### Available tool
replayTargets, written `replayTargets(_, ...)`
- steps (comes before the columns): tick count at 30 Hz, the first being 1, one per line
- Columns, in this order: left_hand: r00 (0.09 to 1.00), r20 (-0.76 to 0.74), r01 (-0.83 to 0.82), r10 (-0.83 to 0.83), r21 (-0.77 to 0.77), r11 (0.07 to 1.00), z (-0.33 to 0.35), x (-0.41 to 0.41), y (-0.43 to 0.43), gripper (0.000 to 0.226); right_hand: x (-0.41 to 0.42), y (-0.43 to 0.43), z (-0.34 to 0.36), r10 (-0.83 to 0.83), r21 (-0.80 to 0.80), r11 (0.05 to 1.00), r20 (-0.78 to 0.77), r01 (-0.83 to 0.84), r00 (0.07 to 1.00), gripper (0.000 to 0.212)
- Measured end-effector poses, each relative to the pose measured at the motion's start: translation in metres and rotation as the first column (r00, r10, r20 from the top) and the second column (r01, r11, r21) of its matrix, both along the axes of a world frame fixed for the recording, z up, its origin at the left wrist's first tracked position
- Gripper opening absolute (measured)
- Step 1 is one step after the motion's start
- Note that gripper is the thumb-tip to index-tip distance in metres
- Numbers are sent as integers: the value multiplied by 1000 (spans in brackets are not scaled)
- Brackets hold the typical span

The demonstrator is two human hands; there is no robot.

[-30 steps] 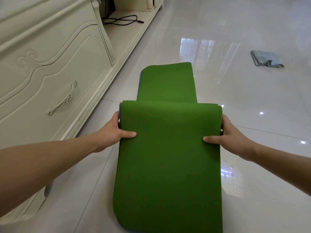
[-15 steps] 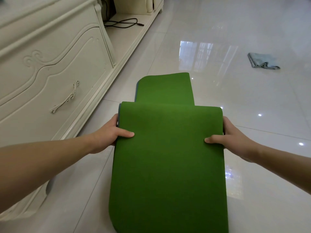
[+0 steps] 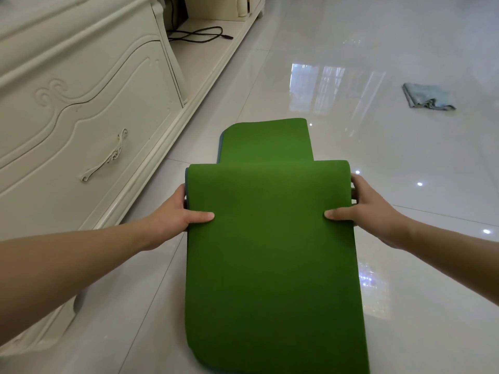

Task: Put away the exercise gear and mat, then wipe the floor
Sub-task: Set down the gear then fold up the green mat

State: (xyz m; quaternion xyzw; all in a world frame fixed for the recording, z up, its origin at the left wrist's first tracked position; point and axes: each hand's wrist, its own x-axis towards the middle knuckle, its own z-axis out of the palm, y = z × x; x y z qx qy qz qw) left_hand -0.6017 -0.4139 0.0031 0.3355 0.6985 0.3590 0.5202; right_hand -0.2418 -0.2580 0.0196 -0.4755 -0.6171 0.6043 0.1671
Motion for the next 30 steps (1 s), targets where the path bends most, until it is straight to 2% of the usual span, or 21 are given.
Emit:
replayTargets(9, 998, 28, -53, 53, -11, 999, -15, 10, 1, 93, -18, 22, -6, -85, 4, 996, -33, 85, 996, 70)
replayTargets(13, 996, 28, -87, 87, -22, 996, -17, 13, 4, 95, -10, 17, -11, -35, 14, 999, -19, 35, 999, 74)
replayTargets(20, 997, 11, -71, 71, -41, 997, -18, 16, 9, 98, 13, -14, -27, 119, -60, 991, 16, -118, 993, 93)
replayTargets(30, 999, 7, -48, 48, -21, 999, -6, 14, 2, 95, 9, -14, -17, 122, 46, 991, 76, -126, 990, 97)
